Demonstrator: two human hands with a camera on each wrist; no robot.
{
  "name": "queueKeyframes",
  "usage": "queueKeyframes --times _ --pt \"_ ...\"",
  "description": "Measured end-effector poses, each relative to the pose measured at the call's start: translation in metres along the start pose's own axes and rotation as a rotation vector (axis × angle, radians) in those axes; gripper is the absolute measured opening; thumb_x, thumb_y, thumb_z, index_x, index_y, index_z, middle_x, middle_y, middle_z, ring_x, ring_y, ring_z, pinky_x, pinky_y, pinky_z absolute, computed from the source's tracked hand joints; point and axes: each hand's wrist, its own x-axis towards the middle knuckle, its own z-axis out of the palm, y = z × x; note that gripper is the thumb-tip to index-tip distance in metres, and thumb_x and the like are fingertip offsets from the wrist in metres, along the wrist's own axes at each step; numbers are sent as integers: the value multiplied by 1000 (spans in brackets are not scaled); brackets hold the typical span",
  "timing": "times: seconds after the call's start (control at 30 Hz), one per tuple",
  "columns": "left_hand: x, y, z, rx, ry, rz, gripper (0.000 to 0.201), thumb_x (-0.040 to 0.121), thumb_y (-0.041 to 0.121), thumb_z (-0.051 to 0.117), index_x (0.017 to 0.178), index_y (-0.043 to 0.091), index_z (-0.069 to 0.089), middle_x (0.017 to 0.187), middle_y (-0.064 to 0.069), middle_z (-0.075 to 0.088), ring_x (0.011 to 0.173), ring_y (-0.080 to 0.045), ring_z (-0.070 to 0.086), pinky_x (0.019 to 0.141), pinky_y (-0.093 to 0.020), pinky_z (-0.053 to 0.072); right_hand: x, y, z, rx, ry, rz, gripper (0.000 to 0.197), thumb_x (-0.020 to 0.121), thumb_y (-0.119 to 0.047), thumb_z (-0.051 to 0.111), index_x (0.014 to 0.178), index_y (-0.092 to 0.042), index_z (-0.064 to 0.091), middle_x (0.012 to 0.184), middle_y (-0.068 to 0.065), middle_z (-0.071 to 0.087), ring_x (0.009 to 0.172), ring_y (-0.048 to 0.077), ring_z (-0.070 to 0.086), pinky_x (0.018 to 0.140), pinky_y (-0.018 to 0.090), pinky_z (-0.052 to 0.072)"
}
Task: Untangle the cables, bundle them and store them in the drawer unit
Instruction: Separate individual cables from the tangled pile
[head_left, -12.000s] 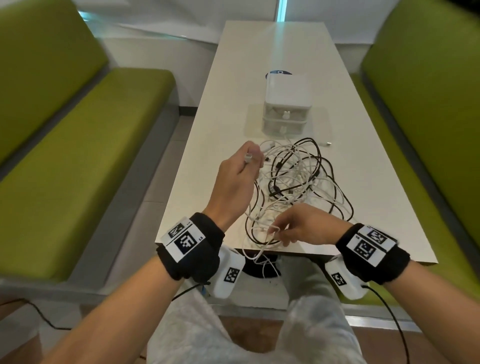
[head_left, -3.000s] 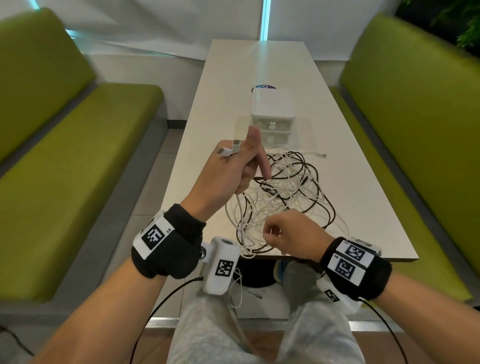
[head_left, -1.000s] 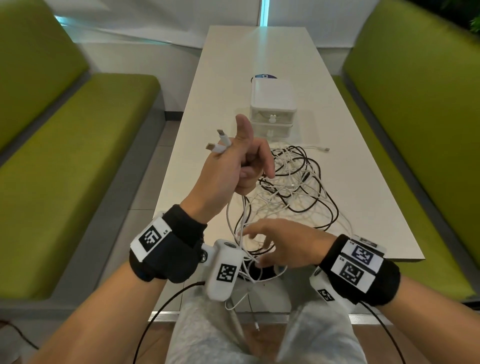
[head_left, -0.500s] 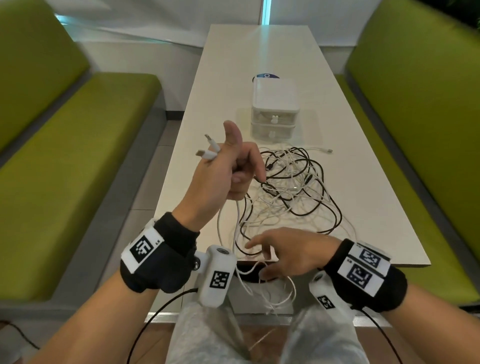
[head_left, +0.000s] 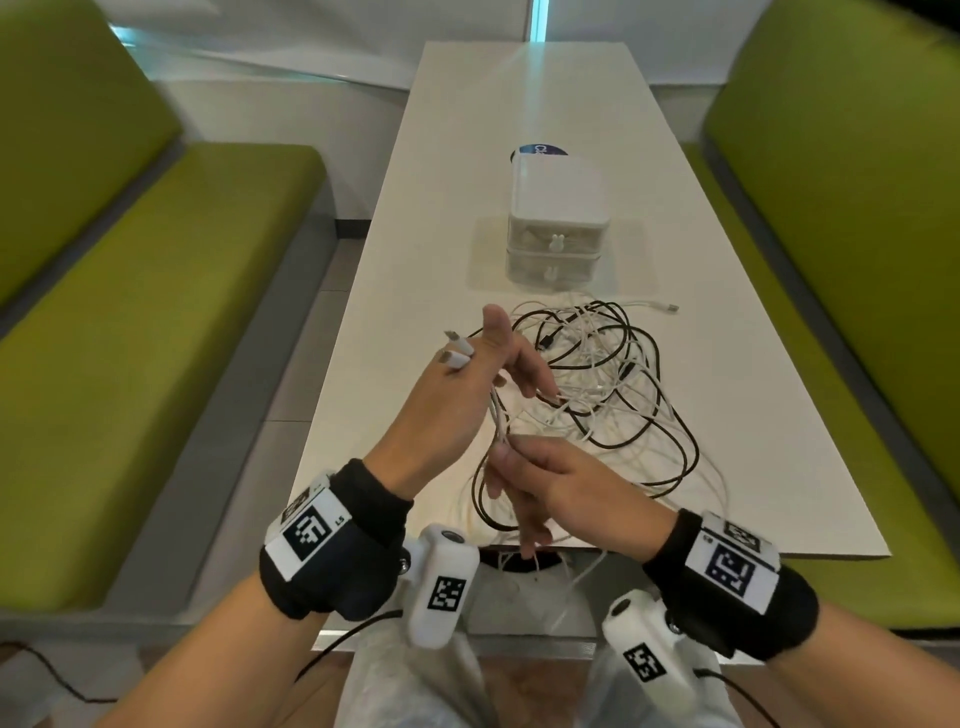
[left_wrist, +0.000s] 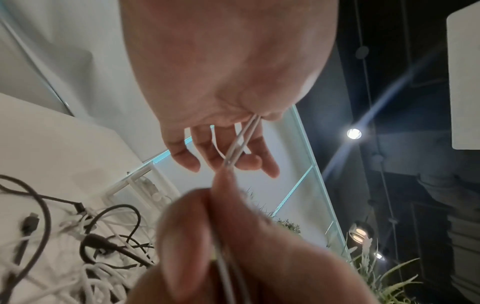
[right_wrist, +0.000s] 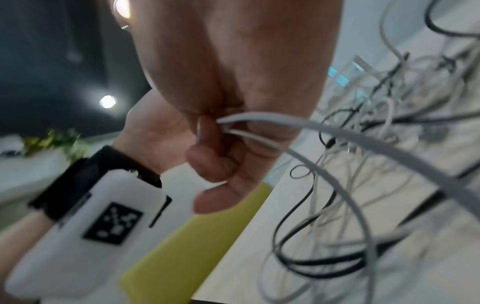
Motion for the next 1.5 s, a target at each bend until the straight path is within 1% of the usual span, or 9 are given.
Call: queueKeyframes --times 0.1,0.2,0.3,0.47,0.63,0.93,1.03,1.2,1.5 --pt "-4 0 2 20 -25 -53 80 93 53 8 77 9 72 81 0 71 80 -10 63 76 -16 45 1 -3 -7 -2 12 -82 22 101 -23 45 101 -7 59 70 10 60 67 26 61 69 36 50" --pt "-7 1 5 -28 -42 -117 76 94 57 11 81 13 72 82 -2 70 73 -27 64 59 -29 51 2 -10 -8 262 -3 -165 28 99 -17 47 125 -28 49 79 14 60 71 34 62 69 42 52" --pt "-4 2 4 20 3 -72 73 97 52 11 85 17 75 90 0 67 76 -17 60 65 -16 44 4 -11 -3 249 76 -189 22 98 -26 46 87 -25 65 58 5 47 55 28 57 60 39 48" --pt "-8 5 3 -6 -77 -93 59 96 54 29 96 16 74 67 10 61 59 -8 49 61 -18 39 2 -10 0 184 164 -170 30 102 -24 40 80 -10 55 52 -2 27 39 11 25 39 18 21" --pt "-9 -5 -1 34 -105 -74 60 99 57 27 88 25 77 101 -12 65 92 -37 60 62 -47 48 5 -5 4 -243 142 -220 28 102 -23 44 80 -16 61 43 -15 40 38 5 36 43 12 28" --pt "-8 -42 -21 -57 120 -180 81 98 54 11 79 10 76 88 1 75 89 -16 66 94 -39 47 29 1 5 -431 57 -86 42 100 -48 36 83 -33 72 62 3 63 52 9 56 58 31 46" --pt "-3 -54 -30 -78 195 -196 79 97 54 13 80 9 75 81 -1 74 81 -15 66 86 -33 48 45 3 -8 -390 222 12 40 101 -42 40 95 -18 71 78 4 70 64 19 65 67 41 55" --pt "9 -68 -30 -81 198 -245 77 94 60 19 72 11 73 66 -7 61 64 -13 53 64 -21 44 98 5 -30 -871 438 19 21 95 -19 49 100 -14 69 94 2 69 87 19 62 79 34 50" --pt "26 -87 -22 12 175 -265 66 97 61 22 73 22 69 58 0 38 57 -18 39 62 -36 34 136 23 -22 -1152 347 246 15 95 -13 45 98 -5 57 106 17 58 98 35 61 69 35 43"
